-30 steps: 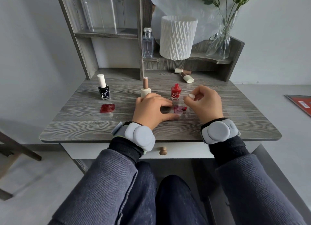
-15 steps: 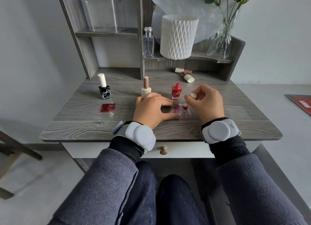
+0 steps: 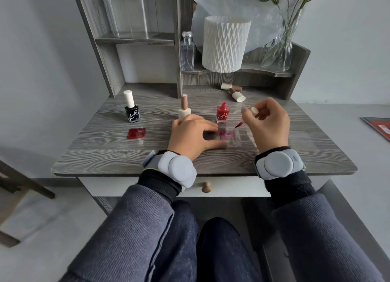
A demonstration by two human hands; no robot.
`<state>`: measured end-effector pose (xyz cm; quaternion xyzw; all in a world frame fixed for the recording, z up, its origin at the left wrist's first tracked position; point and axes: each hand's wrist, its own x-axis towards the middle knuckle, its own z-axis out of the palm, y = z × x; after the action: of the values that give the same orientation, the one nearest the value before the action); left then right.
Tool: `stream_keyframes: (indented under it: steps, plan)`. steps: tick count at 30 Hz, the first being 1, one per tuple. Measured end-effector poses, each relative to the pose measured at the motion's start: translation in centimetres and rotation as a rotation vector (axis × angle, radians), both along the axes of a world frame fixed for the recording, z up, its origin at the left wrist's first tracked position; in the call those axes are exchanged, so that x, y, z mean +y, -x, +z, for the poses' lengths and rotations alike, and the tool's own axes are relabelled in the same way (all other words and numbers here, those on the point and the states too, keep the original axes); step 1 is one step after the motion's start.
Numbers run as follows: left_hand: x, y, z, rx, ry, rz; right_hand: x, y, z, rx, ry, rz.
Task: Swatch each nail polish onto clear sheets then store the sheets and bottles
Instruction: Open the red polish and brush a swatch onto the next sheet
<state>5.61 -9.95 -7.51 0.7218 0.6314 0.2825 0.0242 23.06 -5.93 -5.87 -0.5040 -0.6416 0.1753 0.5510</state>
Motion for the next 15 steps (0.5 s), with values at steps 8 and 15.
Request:
stream_keyframes:
  steps: [8,15]
  plan:
    - [-0.01,-0.02,-0.13,0.013,-0.013,0.002,0.67,0.12,-0.74,-0.192,0.142,0.089]
    - [0.00,0.04,-0.02,0.019,-0.005,0.003,0.24,0.16,-0.24,-0.058,0.059,0.079]
